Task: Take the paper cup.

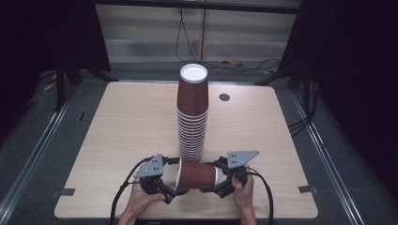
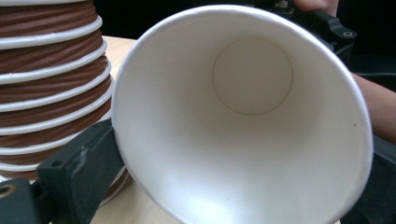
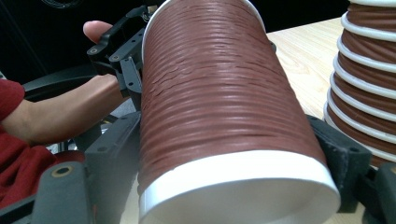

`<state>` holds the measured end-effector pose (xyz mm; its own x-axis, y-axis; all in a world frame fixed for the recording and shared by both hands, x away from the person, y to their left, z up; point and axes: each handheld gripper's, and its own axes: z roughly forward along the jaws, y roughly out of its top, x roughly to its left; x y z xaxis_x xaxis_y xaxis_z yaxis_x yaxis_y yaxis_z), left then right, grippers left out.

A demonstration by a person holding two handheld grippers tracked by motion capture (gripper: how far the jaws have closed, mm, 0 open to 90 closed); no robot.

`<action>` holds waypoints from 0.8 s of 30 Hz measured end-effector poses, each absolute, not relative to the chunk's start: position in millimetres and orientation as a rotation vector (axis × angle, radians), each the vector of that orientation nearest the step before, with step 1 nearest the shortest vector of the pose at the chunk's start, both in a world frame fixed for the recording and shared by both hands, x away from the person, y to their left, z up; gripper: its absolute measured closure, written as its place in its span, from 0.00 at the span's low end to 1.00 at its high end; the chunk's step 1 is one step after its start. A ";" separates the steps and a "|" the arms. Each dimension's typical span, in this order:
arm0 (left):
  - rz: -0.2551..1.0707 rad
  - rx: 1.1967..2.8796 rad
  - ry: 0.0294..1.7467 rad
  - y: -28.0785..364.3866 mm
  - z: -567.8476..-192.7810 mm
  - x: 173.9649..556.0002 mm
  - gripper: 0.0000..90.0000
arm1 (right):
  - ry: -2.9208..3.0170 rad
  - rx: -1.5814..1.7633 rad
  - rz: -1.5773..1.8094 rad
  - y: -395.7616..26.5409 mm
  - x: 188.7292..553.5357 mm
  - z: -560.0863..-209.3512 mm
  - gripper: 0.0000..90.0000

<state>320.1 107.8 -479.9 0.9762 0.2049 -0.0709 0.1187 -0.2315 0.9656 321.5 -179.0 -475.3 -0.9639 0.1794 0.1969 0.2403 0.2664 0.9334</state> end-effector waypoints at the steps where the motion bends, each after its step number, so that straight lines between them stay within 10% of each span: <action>1: 0.084 1.810 0.238 107.8 -479.8 319.9 0.02 | -2.458 -0.408 -1.825 -179.2 321.3 -475.1 0.23; 24: 0.063 1.795 0.230 110.5 -476.3 319.1 0.06 | -2.467 -0.371 -1.820 -174.5 321.8 -477.0 0.22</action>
